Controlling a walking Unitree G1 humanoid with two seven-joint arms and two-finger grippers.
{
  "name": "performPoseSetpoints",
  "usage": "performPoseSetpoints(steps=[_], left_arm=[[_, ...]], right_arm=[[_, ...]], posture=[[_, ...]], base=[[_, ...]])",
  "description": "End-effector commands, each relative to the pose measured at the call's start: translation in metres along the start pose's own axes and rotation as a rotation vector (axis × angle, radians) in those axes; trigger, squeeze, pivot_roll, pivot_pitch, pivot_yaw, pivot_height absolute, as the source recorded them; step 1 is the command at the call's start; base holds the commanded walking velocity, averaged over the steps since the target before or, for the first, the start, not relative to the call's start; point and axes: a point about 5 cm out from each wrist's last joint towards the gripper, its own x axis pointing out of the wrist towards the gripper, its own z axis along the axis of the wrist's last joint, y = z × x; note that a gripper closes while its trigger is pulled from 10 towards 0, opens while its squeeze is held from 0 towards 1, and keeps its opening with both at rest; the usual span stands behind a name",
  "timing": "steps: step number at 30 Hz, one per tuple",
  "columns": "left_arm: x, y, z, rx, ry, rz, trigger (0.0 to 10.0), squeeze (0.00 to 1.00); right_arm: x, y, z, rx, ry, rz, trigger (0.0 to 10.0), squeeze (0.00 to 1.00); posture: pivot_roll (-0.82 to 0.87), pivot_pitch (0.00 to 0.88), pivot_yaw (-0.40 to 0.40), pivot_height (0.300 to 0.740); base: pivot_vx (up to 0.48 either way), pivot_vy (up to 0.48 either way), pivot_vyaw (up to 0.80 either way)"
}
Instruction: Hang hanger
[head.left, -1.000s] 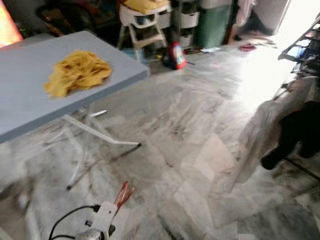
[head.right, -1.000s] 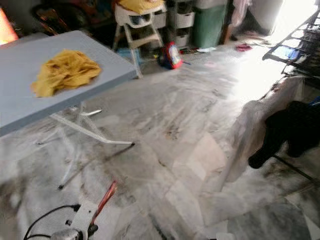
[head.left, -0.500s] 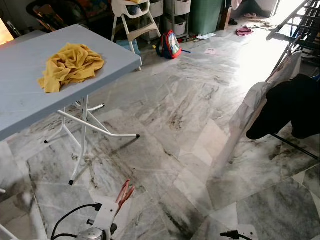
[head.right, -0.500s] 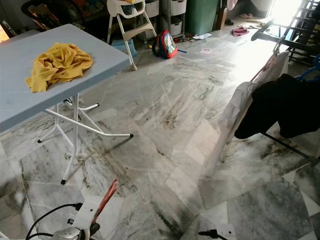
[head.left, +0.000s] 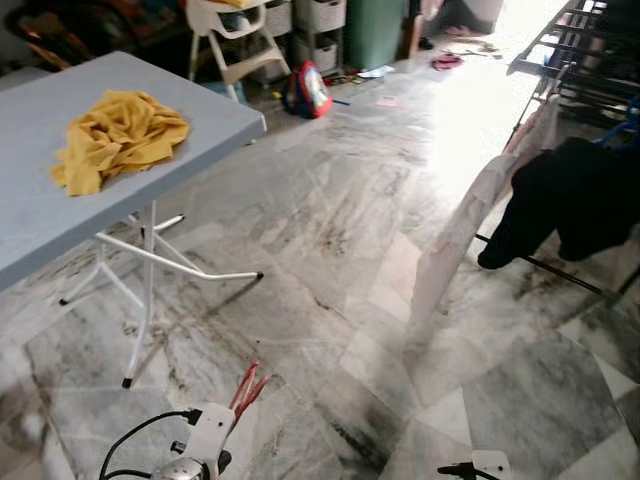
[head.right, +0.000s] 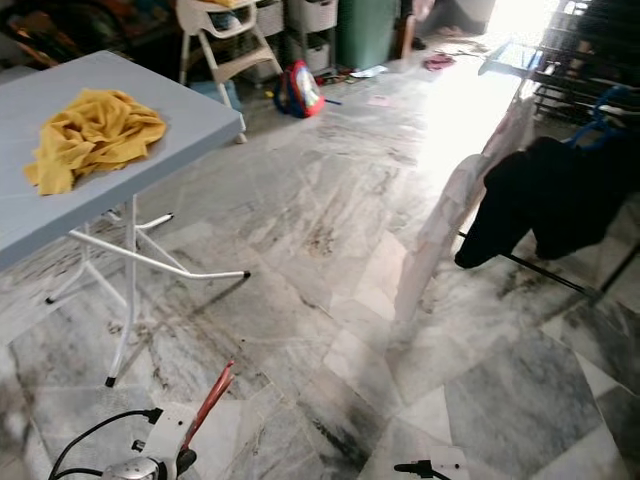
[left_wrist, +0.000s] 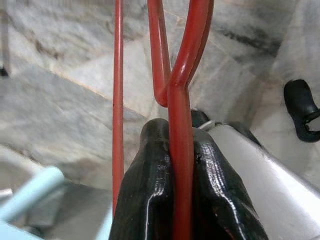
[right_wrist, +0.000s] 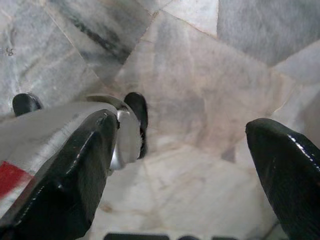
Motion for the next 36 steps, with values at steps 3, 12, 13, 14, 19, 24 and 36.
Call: performPoseSetpoints(steps=[3,12,13,14,19,24,36], left_arm=[[-0.0009,0.0024,-0.0028,0.014,0.009,0.002,10.0,0.00],[-0.0010,0.0031,-0.0023,0.021,0.009,0.006,10.0,0.00],[-0.0010,0.0033,-0.0022,0.023,0.009,0.007,10.0,0.00],[-0.0010,0.0033,-0.0022,0.024,0.009,0.007,10.0,0.00],[-0.0011,0.0039,-0.0020,0.027,0.008,0.009,10.0,0.00],[-0.0012,0.0047,-0.0017,0.033,0.007,0.011,10.0,0.00],[-0.0021,0.0079,-0.0007,0.042,-0.005,0.008,10.0,0.00]], right_arm=[[-0.0002,0.0025,-0.0024,-0.002,0.012,0.003,10.0,0.00],[-0.0001,0.0029,-0.0018,-0.001,0.010,0.005,10.0,0.00],[-0.0001,0.0031,-0.0016,0.000,0.010,0.005,10.0,0.00],[-0.0001,0.0031,-0.0016,0.000,0.010,0.005,10.0,0.00],[0.0000,0.0036,-0.0013,-0.003,0.009,0.006,10.0,0.00],[0.0000,0.0043,-0.0011,-0.006,0.009,0.005,10.0,0.00],[0.0003,0.0083,0.0001,-0.019,0.005,0.012,10.0,0.00]], posture=[[-0.16,0.061,0.062,0.740],[-0.16,0.060,0.064,0.740],[-0.16,0.060,0.065,0.740],[-0.16,0.060,0.065,0.740],[-0.16,0.059,0.064,0.740],[-0.16,0.059,0.064,0.740],[-0.15,0.061,0.069,0.740]], base=[[0.000,0.337,-0.74],[0.000,0.336,-0.73],[0.000,0.337,-0.69],[0.000,0.337,-0.69],[0.000,0.335,-0.67],[0.000,0.056,-0.58],[0.000,0.000,-0.22]])
